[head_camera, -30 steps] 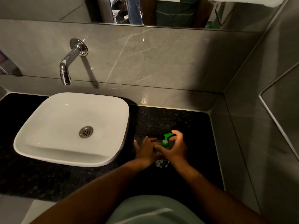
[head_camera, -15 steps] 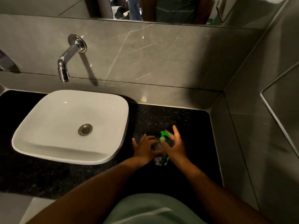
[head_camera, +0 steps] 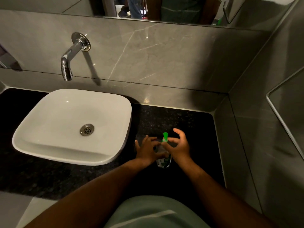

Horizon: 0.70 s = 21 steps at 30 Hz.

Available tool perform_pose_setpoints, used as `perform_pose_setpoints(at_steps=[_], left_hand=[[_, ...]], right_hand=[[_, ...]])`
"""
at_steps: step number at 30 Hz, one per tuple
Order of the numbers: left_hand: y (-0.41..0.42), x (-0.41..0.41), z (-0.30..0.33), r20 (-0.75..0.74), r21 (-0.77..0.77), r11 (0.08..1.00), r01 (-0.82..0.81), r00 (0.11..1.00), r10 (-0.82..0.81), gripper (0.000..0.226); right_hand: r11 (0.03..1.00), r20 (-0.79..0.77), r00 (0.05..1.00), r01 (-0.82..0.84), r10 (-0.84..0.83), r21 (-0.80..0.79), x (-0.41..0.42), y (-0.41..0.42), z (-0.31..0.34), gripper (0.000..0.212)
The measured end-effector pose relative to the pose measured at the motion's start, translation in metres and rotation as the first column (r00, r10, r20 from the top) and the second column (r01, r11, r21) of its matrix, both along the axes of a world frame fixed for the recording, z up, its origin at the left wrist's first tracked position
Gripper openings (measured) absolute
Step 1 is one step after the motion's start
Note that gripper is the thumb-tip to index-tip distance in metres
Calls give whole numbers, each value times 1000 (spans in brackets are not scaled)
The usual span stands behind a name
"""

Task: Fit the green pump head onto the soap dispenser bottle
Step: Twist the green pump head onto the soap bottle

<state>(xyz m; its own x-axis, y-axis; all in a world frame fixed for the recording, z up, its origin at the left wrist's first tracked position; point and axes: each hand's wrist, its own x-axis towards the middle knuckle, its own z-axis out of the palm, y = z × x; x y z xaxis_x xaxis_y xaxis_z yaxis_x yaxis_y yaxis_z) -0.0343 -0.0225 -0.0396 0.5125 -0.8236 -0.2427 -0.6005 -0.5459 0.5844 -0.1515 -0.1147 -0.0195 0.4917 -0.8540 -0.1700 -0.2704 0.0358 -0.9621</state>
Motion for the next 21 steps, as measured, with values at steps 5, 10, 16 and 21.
perform_pose_setpoints(at_steps=[5, 10, 16, 21], left_hand=[[0, 3, 5, 26, -5, 1000, -7, 1000, 8, 57], [-2, -3, 11, 166, 17, 1000, 8, 986, -11, 51], [-3, -2, 9, 61, 54, 999, -5, 998, 2, 56], [-5, 2, 7, -69, 73, 996, 42, 997, -37, 68]], right_hand=[[1000, -24, 1000, 2, -1, 8, 8, 2, 8, 72], [987, -126, 983, 120, -133, -109, 7, 17, 12, 62], [989, -122, 984, -138, 132, -49, 3, -3, 11, 46], [913, -178, 907, -400, 383, -76, -10, -26, 24, 33]])
